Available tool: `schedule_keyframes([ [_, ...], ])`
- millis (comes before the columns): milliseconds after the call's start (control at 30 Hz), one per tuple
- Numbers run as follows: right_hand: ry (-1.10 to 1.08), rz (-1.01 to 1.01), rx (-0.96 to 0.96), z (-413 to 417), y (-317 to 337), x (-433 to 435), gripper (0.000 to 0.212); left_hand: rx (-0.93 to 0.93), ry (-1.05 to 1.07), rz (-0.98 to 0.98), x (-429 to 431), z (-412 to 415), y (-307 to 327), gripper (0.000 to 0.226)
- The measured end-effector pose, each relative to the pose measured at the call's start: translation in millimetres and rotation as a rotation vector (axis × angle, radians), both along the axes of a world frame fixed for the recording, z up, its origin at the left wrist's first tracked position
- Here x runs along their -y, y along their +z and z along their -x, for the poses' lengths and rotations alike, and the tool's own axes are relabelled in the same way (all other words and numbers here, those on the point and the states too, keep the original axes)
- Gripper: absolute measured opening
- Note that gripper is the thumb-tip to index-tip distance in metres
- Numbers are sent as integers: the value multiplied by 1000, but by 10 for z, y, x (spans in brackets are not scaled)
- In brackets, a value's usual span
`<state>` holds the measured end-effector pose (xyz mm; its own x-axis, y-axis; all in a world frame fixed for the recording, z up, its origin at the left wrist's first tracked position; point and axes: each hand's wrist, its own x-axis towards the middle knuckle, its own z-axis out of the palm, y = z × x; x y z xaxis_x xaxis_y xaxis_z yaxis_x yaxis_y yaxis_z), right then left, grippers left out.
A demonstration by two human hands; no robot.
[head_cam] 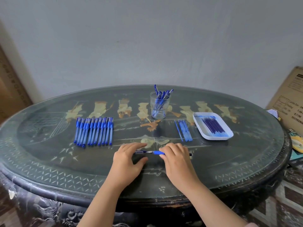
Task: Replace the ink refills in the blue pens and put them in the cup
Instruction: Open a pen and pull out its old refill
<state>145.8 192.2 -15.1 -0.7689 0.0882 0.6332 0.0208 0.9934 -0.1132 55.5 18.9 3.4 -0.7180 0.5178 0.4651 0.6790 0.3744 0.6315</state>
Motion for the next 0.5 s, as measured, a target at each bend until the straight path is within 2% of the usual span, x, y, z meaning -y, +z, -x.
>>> schedule_keyframes([
  [67,4,3,4,10,-2,1,18,-45,-83,-16,12,-24,15,42],
  [133,23,-1,16,16,0,4,20,-73,-96,-46,4,-35,24,32],
  [267,53,-20,38,6,4,18,22,1,-53,-122,-9,-38,17,19],
  [367,53,-19,19,-6,28,29,22,76,-46,-100,-12,-42,8,10],
  [500,63,-7,-3,0,28,37,21,101,-61,-21,-13,-73,52,37],
])
